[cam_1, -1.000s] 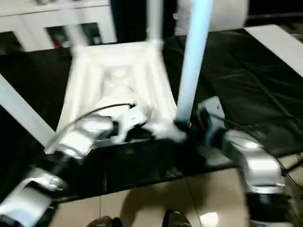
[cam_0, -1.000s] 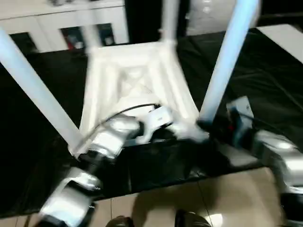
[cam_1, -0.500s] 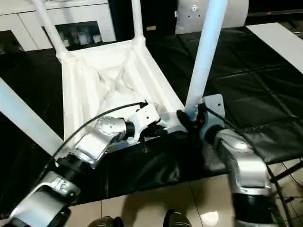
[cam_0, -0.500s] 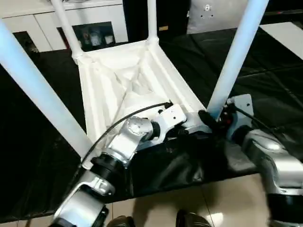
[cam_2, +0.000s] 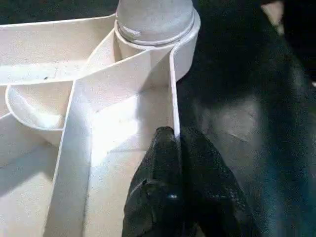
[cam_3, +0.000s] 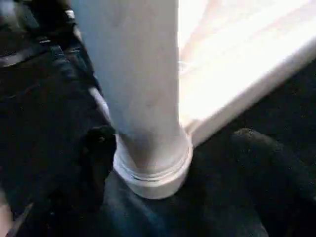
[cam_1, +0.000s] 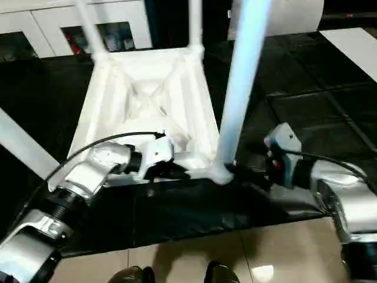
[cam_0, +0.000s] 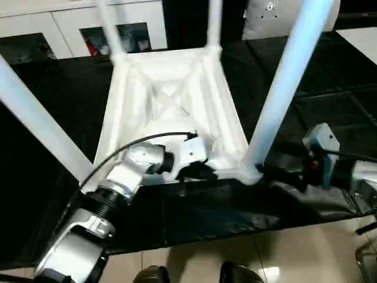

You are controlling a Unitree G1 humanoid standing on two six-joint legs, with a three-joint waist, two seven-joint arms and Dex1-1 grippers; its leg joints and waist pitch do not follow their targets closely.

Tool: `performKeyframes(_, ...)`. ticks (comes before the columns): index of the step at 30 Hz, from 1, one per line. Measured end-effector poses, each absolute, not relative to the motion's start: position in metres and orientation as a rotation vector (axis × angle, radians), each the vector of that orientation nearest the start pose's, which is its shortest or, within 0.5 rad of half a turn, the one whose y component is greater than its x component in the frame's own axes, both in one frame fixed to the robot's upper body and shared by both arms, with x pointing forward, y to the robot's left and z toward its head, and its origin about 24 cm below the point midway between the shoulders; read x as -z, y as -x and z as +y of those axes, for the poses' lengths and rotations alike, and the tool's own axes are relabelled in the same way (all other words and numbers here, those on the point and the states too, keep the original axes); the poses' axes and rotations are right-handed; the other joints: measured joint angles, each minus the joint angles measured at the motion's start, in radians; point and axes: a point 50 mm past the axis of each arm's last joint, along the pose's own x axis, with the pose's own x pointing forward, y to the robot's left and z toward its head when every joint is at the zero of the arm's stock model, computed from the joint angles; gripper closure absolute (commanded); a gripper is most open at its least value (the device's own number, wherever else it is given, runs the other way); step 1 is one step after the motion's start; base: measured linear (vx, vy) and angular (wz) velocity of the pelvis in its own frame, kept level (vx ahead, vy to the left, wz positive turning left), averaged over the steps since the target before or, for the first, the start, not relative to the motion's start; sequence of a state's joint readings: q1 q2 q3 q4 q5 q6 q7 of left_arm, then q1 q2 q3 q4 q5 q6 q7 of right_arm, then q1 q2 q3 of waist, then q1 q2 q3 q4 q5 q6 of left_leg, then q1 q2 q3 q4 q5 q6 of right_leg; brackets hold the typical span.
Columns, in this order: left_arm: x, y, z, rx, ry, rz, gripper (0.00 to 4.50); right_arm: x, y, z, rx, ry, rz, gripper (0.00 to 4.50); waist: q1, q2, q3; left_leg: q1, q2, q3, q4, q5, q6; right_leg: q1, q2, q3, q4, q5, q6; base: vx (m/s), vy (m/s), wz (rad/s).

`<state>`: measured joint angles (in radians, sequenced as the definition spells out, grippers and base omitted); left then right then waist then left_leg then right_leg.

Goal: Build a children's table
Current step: Rotate leg to tighten

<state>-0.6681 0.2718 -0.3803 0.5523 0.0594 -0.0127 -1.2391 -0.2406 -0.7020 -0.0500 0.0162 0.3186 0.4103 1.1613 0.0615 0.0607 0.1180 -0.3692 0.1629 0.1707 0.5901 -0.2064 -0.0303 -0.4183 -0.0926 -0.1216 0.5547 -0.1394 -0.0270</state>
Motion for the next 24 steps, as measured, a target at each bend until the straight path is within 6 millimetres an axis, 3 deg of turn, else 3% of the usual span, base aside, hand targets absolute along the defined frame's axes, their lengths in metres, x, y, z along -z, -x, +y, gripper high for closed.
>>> performKeyframes(7,-0.073,-0.309,0.08,1.665,-0.589,0.27,4.5,-0.11,-0.257,-0.226,-1.272,0.224,0.39,1.49,0.031,-0.002,0.0,0.0,0.0,0.0,0.002,0.0,0.0,-0.001,-0.001,0.001,0.004,0.002,-0.004,0.0,0.0,0.0)
performKeyframes(18,-0.073,-0.307,0.078,1.706,-0.594,0.257,4.5,-0.107,-0.258,-0.221,-1.34,0.216,0.374,2.36,0.033,-0.003,0.0,0.0,0.0,0.0,0.003,0.0,0.0,0.0,-0.001,0.0,0.004,0.002,-0.004,0.0,0.0,0.0)
performKeyframes(24,-0.073,-0.307,0.078,1.707,-0.593,0.258,4.5,-0.107,-0.258,-0.221,-1.335,0.194,0.382,2.57,0.034,-0.003,0.0,0.0,0.0,0.0,0.003,0.0,0.0,0.0,-0.001,0.0,0.004,0.002,-0.004,0.0,0.0,0.0)
